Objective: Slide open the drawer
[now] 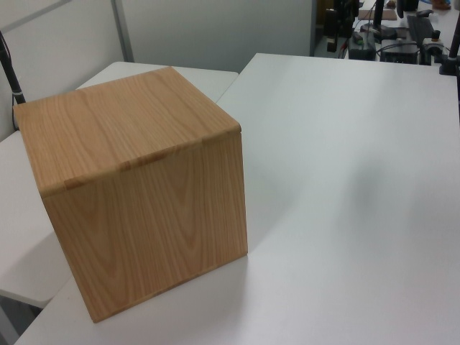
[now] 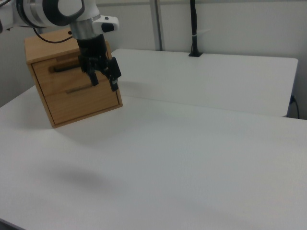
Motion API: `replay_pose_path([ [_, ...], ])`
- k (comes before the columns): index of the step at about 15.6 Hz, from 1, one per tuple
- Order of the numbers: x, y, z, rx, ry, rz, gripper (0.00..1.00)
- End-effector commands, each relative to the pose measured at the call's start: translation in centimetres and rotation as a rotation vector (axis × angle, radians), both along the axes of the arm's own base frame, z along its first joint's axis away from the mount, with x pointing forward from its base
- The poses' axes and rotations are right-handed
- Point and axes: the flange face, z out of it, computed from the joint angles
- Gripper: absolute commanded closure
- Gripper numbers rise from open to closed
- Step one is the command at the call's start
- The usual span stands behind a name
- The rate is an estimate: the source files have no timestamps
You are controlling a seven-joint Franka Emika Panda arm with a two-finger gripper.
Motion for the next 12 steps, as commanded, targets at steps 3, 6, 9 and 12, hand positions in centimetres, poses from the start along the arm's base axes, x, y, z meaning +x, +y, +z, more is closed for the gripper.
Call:
replay_pose_path([
  [3,-0.75,0.57,-0.03,0.014,0.018,-0.008,0.0],
  [6,-0.75,0.57,-0.03,0.014,0.018,-0.008,0.0],
  [9,-0.66,0.74,-0.28,0.014,0.023,-0.007,0.0],
  [12,-0.67,0.66,-0.15,0.014,0.022,-0.002,0.0],
])
